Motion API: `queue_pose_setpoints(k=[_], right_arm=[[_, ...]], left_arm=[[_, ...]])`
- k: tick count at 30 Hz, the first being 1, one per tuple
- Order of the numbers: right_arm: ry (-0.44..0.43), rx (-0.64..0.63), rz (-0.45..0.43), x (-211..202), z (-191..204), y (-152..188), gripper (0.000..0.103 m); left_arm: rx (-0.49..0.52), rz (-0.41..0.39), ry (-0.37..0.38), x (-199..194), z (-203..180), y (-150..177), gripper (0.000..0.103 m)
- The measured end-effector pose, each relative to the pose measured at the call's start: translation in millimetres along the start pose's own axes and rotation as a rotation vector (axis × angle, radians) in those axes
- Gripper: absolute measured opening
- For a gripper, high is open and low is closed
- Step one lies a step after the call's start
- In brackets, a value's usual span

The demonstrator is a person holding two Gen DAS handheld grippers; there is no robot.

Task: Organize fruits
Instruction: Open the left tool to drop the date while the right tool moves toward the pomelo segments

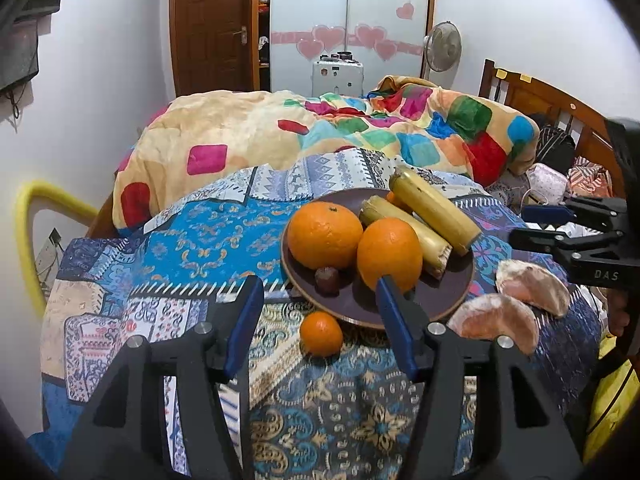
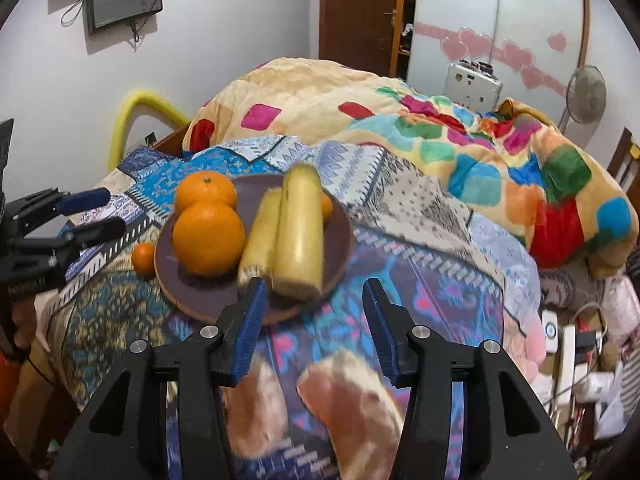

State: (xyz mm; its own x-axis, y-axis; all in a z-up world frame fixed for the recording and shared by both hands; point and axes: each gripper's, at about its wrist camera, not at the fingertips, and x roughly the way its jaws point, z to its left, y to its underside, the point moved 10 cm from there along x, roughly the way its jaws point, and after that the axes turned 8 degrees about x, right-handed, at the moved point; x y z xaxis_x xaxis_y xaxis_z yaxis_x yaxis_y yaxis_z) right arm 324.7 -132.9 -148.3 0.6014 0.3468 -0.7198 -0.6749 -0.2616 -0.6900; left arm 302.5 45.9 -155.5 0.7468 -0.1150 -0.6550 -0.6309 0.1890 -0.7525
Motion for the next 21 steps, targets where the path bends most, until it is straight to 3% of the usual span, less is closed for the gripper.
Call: queue_pose_setpoints(k=[6,8,12,16,21], right_arm=[[0.041,0.023,0.007,-10.8,-22.5,32.4,0.048],[0.038,0.036,0.015,-12.3,-29.3,43.9,0.056],[0.067,0.047,0.020,-15.1,-43.4,63.5,0.058],[0.081,0.070,0.037,-13.1,-56.2,77.3,0.058],[0.092,0.066,0.051,-8.6,-62.3,88.4,0.067]], left_arm=[[0.005,0.041,-0.005,-3.0,2.6,23.0,0.060],[0.000,0.062,0.000,-0.3,2.7,32.0,0.060],[-0.005,0.106,0.015,8.5,0.5,49.3,0.060],[-0.005,0.136,0.020,19.2,-1.8,55.8,0.060],[-0.036,0.162,0.057,33.7,-3.4,52.3,0.060]])
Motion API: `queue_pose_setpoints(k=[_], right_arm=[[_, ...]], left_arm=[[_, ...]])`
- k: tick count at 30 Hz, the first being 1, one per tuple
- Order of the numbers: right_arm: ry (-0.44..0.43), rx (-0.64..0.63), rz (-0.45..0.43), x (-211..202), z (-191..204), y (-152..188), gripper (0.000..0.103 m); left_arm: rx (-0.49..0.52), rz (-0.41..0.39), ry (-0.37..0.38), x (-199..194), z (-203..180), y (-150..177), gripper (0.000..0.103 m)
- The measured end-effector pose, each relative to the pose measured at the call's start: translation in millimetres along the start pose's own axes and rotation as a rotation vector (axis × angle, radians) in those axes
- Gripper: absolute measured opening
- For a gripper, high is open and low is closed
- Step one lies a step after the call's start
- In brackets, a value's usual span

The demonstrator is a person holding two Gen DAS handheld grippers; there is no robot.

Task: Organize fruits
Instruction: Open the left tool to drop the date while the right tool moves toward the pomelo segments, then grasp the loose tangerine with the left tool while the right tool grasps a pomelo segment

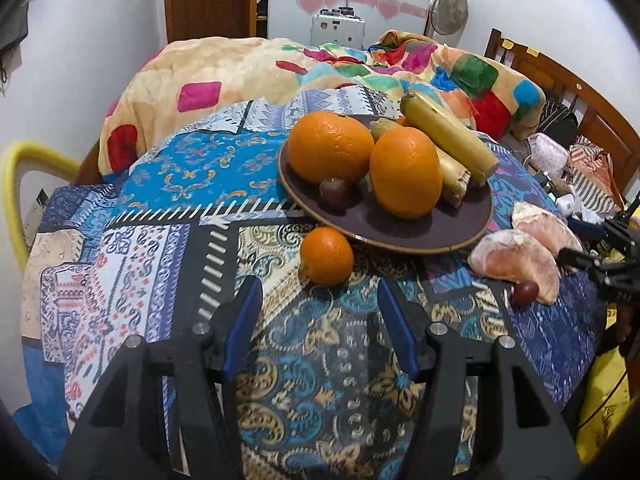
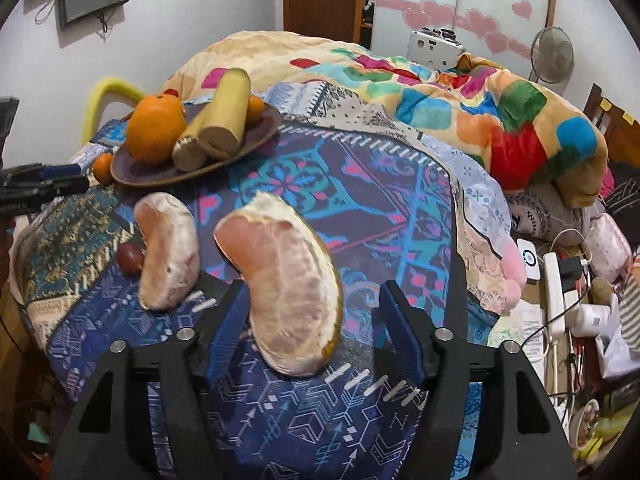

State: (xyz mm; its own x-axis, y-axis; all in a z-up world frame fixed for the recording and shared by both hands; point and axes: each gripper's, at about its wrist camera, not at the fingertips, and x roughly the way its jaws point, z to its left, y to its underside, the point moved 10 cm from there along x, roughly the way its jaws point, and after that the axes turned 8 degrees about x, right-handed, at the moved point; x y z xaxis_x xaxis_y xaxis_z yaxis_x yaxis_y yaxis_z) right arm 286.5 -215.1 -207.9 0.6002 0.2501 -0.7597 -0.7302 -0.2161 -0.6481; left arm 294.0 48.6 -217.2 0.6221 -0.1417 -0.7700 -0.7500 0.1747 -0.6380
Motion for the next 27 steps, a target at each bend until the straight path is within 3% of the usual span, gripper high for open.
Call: queue_pose_setpoints(k=[5,11,13,14,27], right_arm=[[-0.020,-0.006,0.005,6.7,3.5,-0.5,0.067],[-0.026,-0.025,0.013,17.3,12.2,-4.0,0.067],[-0.033,-0.018,0.009,18.8,12.6,-5.3,0.062],[-0.036,-0.021,0.005,18.5,13.8,-5.7,0.053],[-0.009,-0.013,-0.034,13.4,15.9,-8.0,0.048]], left_arm=[[0.019,0.008,-0.006,8.8,-5.2,-5.5,0.059],[0.046,0.021,-0.024,16.3,-9.2,-7.4,0.048],[0.045,0.024,-0.032,18.0,-8.9,-7.8,0.046],[0.041,0.026,-0.034,19.1,-8.2,-7.9,0.045],[0.031,0.034,-0.055,24.0,-3.2,-8.4,0.030]])
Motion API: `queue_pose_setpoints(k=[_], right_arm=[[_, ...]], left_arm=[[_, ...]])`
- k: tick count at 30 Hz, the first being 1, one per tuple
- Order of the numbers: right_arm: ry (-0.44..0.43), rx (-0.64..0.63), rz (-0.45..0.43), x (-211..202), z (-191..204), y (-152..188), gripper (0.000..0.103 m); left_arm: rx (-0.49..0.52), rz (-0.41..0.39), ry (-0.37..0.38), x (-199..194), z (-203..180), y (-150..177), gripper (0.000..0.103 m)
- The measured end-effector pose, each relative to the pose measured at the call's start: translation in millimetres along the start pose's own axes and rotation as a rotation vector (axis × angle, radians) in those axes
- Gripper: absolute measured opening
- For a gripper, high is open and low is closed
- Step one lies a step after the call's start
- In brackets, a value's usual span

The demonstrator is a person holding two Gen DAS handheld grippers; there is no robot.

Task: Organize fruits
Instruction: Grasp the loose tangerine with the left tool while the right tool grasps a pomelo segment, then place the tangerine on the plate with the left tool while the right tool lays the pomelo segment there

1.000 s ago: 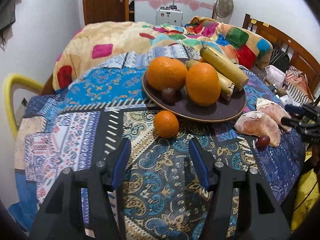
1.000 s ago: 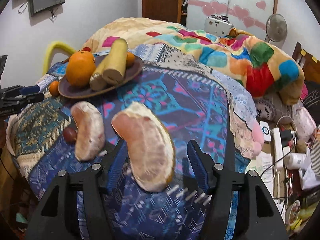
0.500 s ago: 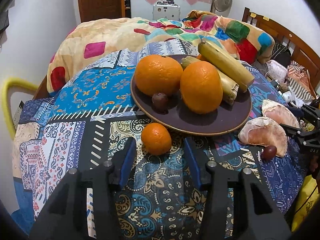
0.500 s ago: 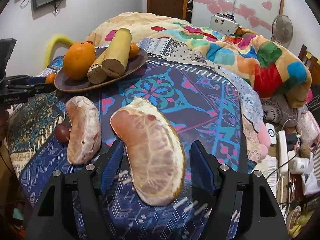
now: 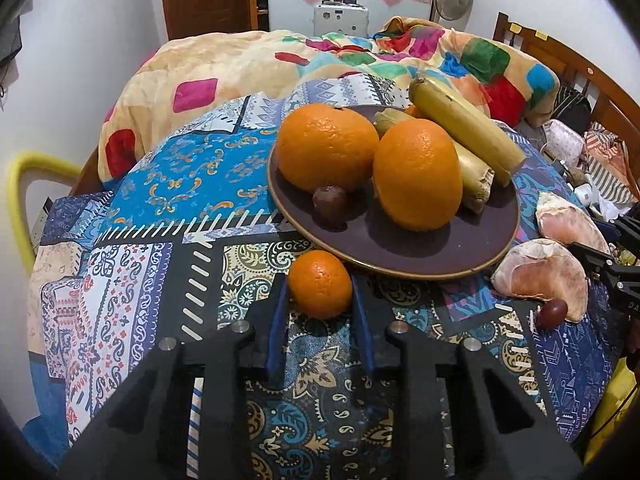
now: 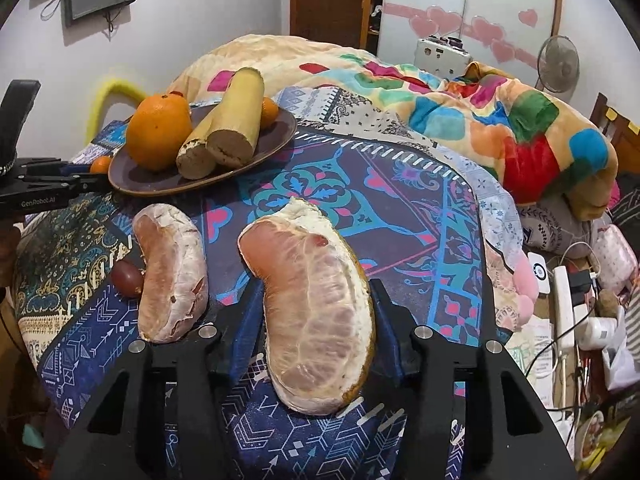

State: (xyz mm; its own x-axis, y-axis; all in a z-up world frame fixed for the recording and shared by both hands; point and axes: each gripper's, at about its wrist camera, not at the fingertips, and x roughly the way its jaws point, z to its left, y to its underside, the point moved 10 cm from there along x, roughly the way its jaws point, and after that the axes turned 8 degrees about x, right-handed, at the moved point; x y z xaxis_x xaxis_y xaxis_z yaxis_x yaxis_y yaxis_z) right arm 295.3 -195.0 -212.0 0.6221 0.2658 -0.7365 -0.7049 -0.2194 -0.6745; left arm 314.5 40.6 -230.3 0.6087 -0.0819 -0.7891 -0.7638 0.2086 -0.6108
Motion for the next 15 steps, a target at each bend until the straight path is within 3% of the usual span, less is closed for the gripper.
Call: queue_pose_setpoints(k=[15], right_arm=[[-0.024,0.033,-0.116,-33.9,7.0,-38.8,0.048]], left_arm=[[0.024,-0.094,0.013,-34.1,-9.7,-11.6,0.030]])
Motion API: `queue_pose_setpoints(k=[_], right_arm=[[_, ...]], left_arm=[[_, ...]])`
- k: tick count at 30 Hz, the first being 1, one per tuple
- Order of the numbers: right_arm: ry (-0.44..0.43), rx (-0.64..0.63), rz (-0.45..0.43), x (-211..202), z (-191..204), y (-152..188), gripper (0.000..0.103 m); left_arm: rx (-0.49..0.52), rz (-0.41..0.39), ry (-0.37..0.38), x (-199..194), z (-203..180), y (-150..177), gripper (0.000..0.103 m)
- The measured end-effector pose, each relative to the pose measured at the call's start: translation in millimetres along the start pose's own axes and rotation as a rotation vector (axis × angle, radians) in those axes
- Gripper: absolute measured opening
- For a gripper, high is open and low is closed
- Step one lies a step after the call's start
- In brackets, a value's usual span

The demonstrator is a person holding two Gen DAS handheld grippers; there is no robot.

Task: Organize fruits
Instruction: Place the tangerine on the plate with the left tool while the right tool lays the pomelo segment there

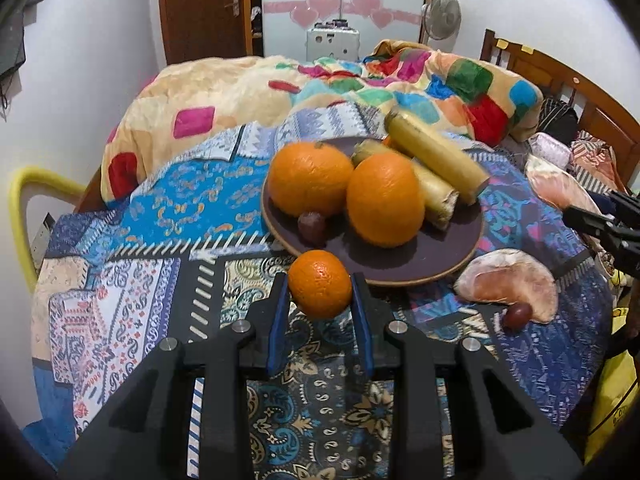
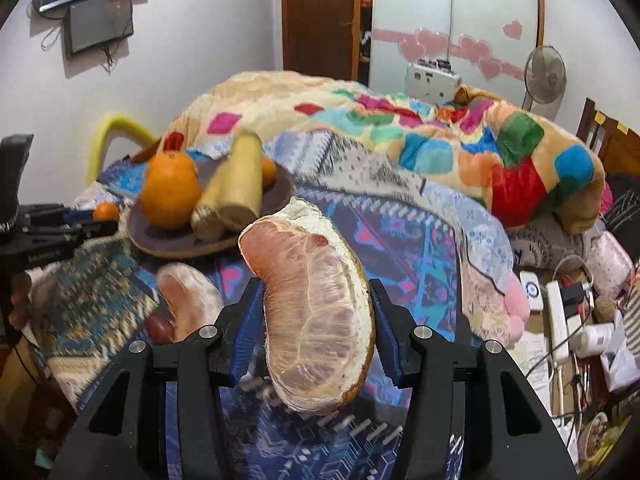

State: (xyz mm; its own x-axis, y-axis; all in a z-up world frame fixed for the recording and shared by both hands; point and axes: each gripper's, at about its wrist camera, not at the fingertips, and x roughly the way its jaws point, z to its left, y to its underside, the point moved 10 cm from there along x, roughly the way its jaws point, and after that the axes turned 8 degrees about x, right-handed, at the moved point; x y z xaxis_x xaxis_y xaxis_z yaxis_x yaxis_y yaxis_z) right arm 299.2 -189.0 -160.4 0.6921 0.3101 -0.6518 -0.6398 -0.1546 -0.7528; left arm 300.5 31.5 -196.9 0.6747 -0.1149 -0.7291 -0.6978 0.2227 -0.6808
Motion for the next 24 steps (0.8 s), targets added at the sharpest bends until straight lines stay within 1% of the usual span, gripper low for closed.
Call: queue_pose_setpoints(k=[8,14,19,24], right_arm=[[-0.055,-0.017,-0.077,-11.1,28.1,-33.0,0.048],[-0.101,-0.020,-0.119,-7.2,51.4,-55.8,0.048],[-0.124,-0.035,-0.123,8.5,72.1,-72.0,0.048],[-0.136,-0.062,-0.096,27.1,89.7,-80.2,0.048]], left_arm=[[0.010,-0.052,0.016,-10.4,-7.0,-22.2,0.030],[-0.002,-0.070,0.022,-7.3,-8.5,-34.4,0.030],[0.000,-0.061,0.022,3.0,-9.1,-37.8,0.030],[-0.001,-0.047,0.022,13.2,-8.1,-36.7,0.030]])
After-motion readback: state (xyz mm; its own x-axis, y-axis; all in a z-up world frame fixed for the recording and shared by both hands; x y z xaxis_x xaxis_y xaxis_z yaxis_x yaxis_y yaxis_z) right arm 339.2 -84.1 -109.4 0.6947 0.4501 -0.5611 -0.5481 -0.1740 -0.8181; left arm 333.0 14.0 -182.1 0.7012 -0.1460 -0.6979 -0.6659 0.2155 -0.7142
